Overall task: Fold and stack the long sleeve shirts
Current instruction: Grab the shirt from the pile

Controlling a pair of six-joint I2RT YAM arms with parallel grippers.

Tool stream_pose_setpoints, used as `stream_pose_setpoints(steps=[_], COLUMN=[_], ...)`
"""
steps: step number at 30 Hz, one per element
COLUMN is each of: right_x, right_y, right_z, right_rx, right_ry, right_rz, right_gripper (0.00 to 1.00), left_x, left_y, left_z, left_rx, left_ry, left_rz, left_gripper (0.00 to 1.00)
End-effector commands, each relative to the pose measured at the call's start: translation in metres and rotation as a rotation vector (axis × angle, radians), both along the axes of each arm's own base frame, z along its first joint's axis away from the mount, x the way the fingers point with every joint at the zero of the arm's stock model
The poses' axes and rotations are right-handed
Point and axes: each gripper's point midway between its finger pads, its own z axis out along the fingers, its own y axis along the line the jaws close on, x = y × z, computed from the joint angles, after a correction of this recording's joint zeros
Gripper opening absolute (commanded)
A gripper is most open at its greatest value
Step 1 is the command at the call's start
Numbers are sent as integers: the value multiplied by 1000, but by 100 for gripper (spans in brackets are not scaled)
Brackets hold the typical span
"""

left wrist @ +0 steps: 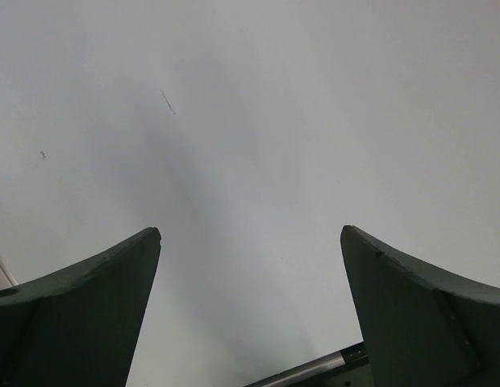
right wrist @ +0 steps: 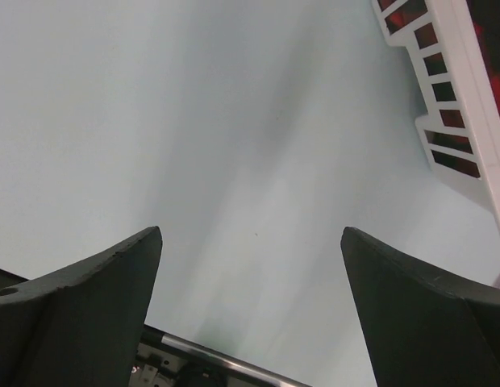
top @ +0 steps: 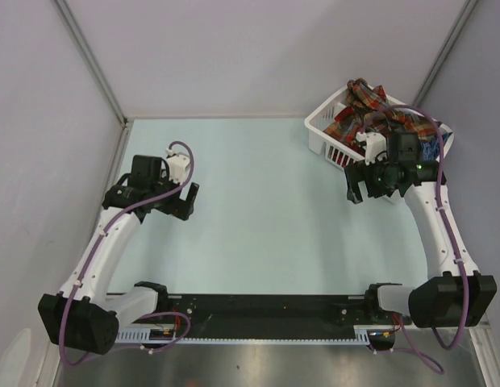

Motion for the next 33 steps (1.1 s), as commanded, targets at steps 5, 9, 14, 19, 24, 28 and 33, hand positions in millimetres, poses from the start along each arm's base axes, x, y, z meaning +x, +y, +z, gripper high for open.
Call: stream_pose_setpoints(steps=[5, 9, 14, 19, 24, 28, 33], right_x=[80, 137, 210, 270, 319, 338, 353], right_y=[-45, -77, -100, -103, -111, -116, -123], right_z=[72, 112, 114, 118, 64, 14, -35], right_rx=[-51, -62, -48, -50, -145, -217, -236], right_ry=[-222, -354, -408, -463, -441, -387, -341], right_rz=[-73, -160, -217, -232, -234, -244, -254], right_gripper=[100, 100, 100, 100, 100, 100, 100], left_x=[31, 46, 54, 59, 55, 54, 52], left_y=[-9, -11, -22, -29, -29, -24, -18], left_z=[62, 89, 100, 91, 74, 57, 46], left_rx=[-89, -146, -229, -247, -222, -187, -154], left_ry=[-156, -282, -371, -341, -310, -278, -269], left_rz=[66, 116, 96, 79, 49, 54, 75], left_gripper=[99, 99, 99, 99, 100, 99, 99])
